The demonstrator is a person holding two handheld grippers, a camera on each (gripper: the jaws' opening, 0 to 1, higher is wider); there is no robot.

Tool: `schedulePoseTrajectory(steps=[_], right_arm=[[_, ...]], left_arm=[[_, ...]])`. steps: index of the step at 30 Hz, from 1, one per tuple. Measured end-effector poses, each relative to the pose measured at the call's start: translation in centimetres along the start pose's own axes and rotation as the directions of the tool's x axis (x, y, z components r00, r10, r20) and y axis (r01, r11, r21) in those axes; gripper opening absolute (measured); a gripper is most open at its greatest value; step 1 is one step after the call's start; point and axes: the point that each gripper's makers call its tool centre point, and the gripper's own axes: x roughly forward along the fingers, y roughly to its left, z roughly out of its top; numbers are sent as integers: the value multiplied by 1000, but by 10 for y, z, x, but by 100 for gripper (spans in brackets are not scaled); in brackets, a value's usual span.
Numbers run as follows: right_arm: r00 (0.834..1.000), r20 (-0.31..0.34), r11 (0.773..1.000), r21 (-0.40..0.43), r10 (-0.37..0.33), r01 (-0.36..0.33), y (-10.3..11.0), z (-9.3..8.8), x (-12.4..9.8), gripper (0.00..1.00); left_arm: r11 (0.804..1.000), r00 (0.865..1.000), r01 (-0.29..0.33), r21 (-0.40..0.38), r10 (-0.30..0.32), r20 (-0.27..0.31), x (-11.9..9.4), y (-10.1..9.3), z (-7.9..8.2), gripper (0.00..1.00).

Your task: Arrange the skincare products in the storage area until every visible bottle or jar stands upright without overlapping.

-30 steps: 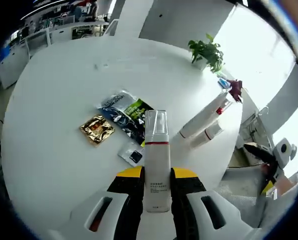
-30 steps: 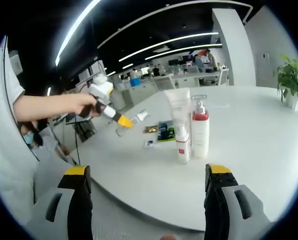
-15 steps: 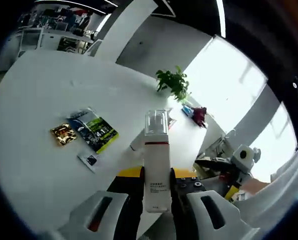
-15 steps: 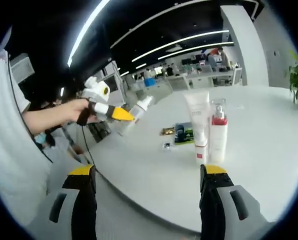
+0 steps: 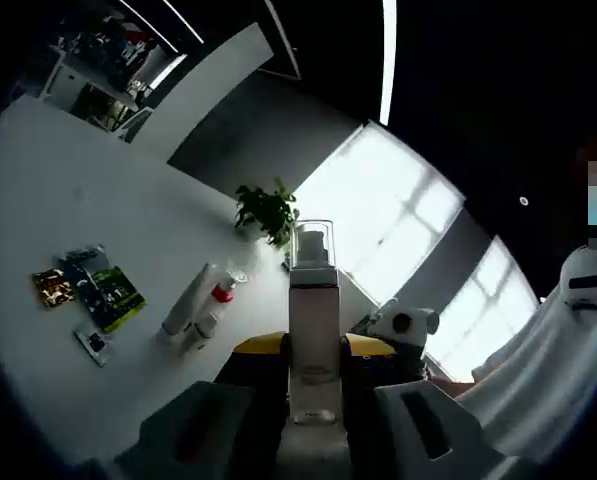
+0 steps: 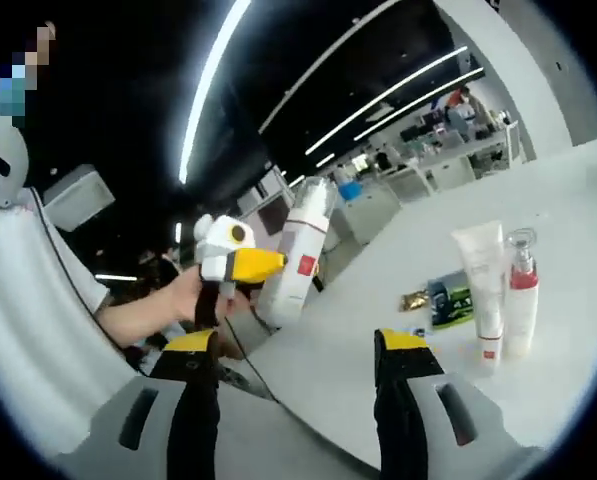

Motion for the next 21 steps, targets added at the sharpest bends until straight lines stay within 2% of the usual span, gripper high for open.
schedulePoseTrajectory(steps=[4,5,6,10,21], right_arm=[[991,31,991,25,131,-132,24,13,7,52],[990,33,990,29,140,-141,25,14,8,50],[984,39,984,37,174,-176,35,17,8,48],[979,43,979,35,202,-203,39,21,10,40],[960,84,961,45,268,-272,55,29,10,23]], left_arm=[[997,997,74,31,-74,-10,4,-27,-1,24],[995,995,95,37,-95,-12,5,-32,-2,24],[993,994,111,41,-110,-10,6,-37,-2,24],[982,983,184,39,-185,13,7,-57,1,24],[971,970,241,14,-241,23,7,-69,0,24]])
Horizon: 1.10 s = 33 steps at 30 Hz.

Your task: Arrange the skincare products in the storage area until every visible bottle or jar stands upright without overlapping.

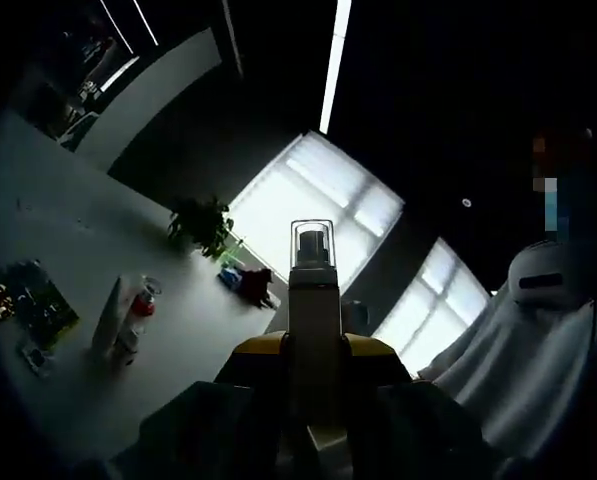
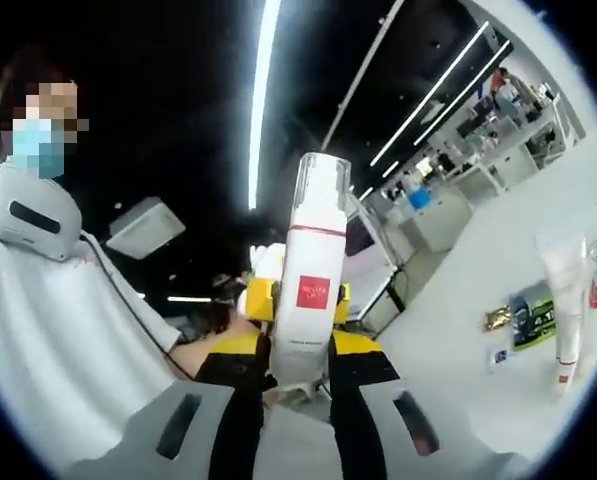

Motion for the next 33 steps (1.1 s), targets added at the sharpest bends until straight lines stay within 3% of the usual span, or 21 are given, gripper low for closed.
schedulePoseTrajectory(steps=[6,10,15,18,21,22,25,27,28,29,33], right_arm=[[1000,21,1000,-23,-19,20,2,3,-1,22],[995,42,995,-37,-90,91,-4,9,-1,21],[975,0,970,-102,-222,220,-20,8,-5,20],[948,-33,935,-175,-318,308,-30,7,-9,20],[928,-19,915,-180,-371,362,-34,10,-8,20],[916,-20,902,-187,-400,390,-38,10,-9,20],[858,-42,828,-291,-511,479,-50,5,-12,20],[827,-39,784,-347,-561,515,-56,3,-14,20],[811,-33,756,-384,-585,530,-58,1,-13,20],[797,-27,736,-403,-604,544,-60,1,-14,20],[739,-19,634,-528,-674,565,-62,-6,-17,20]], left_arm=[[1000,1000,10,1,-10,15,1,-2,2,24],[1000,999,-16,19,16,31,1,0,8,24],[991,993,-113,71,111,26,0,11,12,24],[964,975,-219,149,220,5,-3,21,12,26],[935,954,-292,202,300,-10,-3,25,10,27],[922,944,-321,216,331,-11,-3,28,9,27],[884,904,-415,213,428,-13,-4,41,6,27],[857,882,-464,222,470,27,-4,47,10,26],[859,883,-463,221,469,27,-3,47,9,27],[837,858,-509,200,513,38,-5,54,8,27],[797,806,-591,127,587,74,-11,69,5,22]])
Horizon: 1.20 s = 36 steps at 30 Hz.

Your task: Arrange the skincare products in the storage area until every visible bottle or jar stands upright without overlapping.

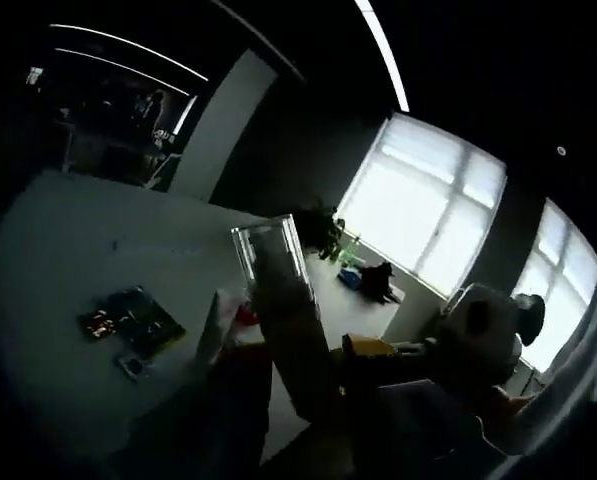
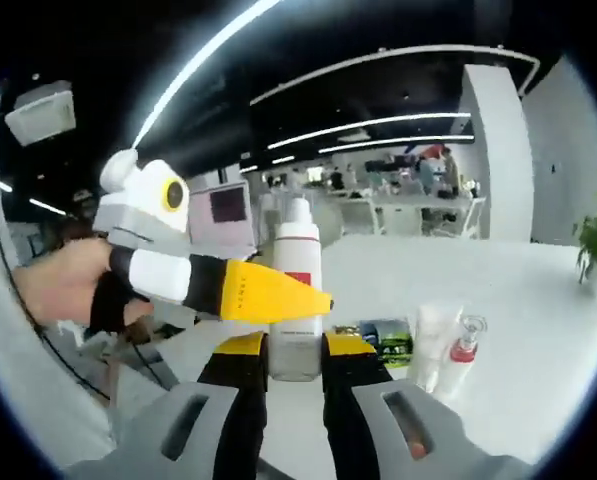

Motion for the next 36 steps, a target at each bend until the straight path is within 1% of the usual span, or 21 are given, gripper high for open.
schedulePoseTrajectory(steps=[1,3,7,10,11,12,13,14,16,17,19,22,24,25,26,27,28,30,31,33,36], right_arm=[[1000,-7,1000,-22,-13,13,-1,-2,0,20],[1000,-12,999,-37,-15,14,1,-4,-1,20],[1000,-23,999,-46,-7,6,-1,-6,-2,20],[1000,-23,999,-49,-1,-1,0,-7,-2,21],[1000,-20,999,-50,8,-9,1,-7,-1,21],[998,-32,997,-53,48,-50,4,-8,0,21],[997,-36,997,-48,66,-67,6,-8,0,22],[997,-29,996,-44,73,-75,6,-6,-2,22],[991,-29,991,-31,130,-131,10,-2,-3,23],[992,-9,991,-22,129,-129,6,3,-4,25],[982,11,982,3,188,-188,7,13,-5,30],[978,32,978,14,206,-206,-6,24,-7,35],[974,23,974,-1,227,-227,-11,27,-8,38],[977,17,977,-12,212,-211,-18,30,-8,36],[976,4,976,-14,219,-219,-21,31,-9,32],[969,-16,969,-8,247,-247,-23,32,-11,31],[971,-9,971,-9,239,-239,-26,36,-11,31],[967,-13,967,-9,253,-253,-26,43,-13,36],[966,1,966,1,260,-260,-26,49,-14,37],[965,24,964,25,263,-263,-25,55,-14,36],[960,35,960,18,279,-279,-16,63,-15,36]], left_arm=[[1000,1000,6,0,-6,4,0,1,-3,23],[997,1000,23,-75,-22,7,-1,-2,-6,21],[996,1000,22,-84,-22,3,-2,-2,-9,20],[997,1000,24,-73,-24,2,-3,-3,-9,19],[997,1000,26,-68,-26,3,-4,-4,-9,19],[998,1000,28,-64,-28,-1,-4,-4,-9,19],[999,1000,30,-40,-30,-5,-6,-5,-9,19],[999,999,34,-36,-34,1,-7,-6,-8,19],[998,999,52,-29,-52,3,-9,-8,-5,18],[998,998,56,-18,-55,13,-11,-9,-1,18],[998,997,68,2,-68,22,-15,-10,5,18],[995,994,93,41,-95,47,-21,-13,17,18],[994,994,94,63,-98,58,-25,-13,24,18],[993,993,93,75,-98,66,-27,-8,29,18],[992,992,94,83,-101,74,-30,-5,33,18],[991,991,97,92,-105,81,-32,-4,36,18],[990,990,101,102,-110,91,-36,-3,40,18],[988,988,110,111,-121,101,-41,-3,43,18],[987,987,112,114,-124,105,-43,-5,43,18],[988,987,103,119,-116,113,-47,-5,41,18],[988,988,98,120,-111,109,-53,-2,35,18]])
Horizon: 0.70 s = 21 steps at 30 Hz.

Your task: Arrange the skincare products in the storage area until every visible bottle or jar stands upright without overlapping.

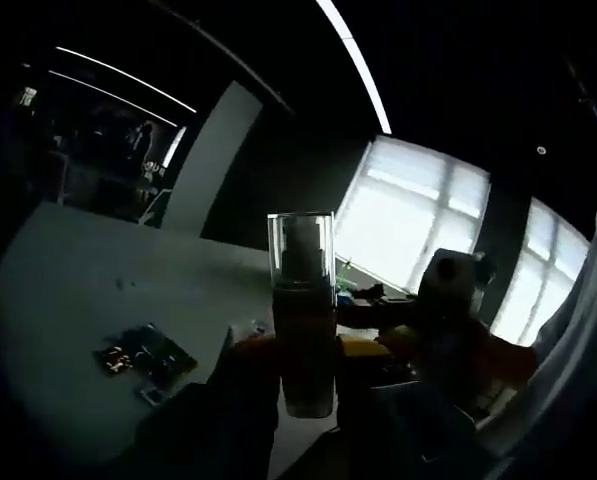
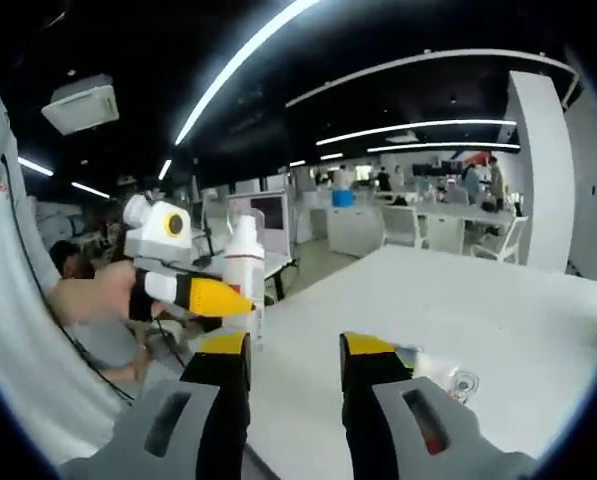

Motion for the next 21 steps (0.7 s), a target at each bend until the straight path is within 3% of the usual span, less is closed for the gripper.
schedulePoseTrajectory(steps=[7,11,13,19,20,21], right_arm=[[996,-13,995,-35,91,-92,37,10,12,37],[988,-47,985,-90,144,-148,53,13,15,39],[981,-26,979,-65,193,-194,60,18,13,40],[948,18,946,-68,318,-316,76,36,1,40],[941,-3,938,-78,338,-338,79,35,-1,41],[939,-62,933,-114,337,-342,78,30,-2,41]], left_arm=[[1000,999,-12,-23,11,-34,-10,0,-21,18],[997,997,74,12,-74,-37,-14,-15,-23,18],[992,992,120,41,-118,-54,-17,-23,-24,18],[965,965,249,86,-240,-103,-26,-49,-29,18],[960,961,263,96,-252,-109,-27,-52,-29,18],[953,955,284,107,-271,-122,-28,-57,-31,18]])
